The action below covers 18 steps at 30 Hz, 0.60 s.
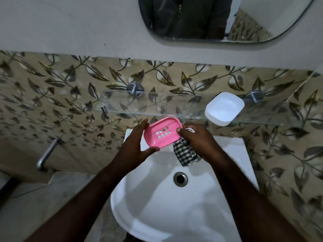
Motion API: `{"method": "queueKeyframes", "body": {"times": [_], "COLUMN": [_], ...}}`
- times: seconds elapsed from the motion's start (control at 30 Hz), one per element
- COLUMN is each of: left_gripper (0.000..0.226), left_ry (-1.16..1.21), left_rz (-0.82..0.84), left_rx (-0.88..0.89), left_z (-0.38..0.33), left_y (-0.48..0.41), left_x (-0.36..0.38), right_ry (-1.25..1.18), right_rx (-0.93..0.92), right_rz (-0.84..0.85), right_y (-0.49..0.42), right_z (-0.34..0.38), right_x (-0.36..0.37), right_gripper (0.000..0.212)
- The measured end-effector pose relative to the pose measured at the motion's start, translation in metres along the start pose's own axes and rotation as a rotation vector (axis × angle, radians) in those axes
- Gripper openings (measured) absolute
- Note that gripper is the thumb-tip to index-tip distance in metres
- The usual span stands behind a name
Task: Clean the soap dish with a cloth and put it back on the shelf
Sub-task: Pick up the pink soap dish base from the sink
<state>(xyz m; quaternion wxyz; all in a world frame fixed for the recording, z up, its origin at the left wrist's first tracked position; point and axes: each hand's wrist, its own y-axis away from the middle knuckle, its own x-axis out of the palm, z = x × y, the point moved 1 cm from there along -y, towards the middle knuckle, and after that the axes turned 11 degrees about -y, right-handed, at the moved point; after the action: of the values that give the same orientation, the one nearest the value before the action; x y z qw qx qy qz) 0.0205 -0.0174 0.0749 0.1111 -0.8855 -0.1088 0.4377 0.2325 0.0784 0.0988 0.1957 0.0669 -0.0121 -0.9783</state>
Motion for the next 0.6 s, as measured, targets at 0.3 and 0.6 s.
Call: {"method": "queueKeyframes", "body": {"times": [0.3,0.6], "left_gripper": [0.027,0.027], "left_ry": [0.24,0.177], "left_rz": [-0.096,-0.142], "left_rx": [-0.207,-0.119], "left_z": [-0.005,-0.021], "left_y": [-0.012,-0.007], "left_x": [-0.011,-0.015], "right_ry": [0.137,0.304], "right_rx": [-0.113,-0.143], "right_rz": [0.007,-0.083], "right_y": [0.02,0.036], "right_z": [0.001,-0.003], "right_x": [-0.012,-0.02], "right_gripper": [0.028,0.041]}}
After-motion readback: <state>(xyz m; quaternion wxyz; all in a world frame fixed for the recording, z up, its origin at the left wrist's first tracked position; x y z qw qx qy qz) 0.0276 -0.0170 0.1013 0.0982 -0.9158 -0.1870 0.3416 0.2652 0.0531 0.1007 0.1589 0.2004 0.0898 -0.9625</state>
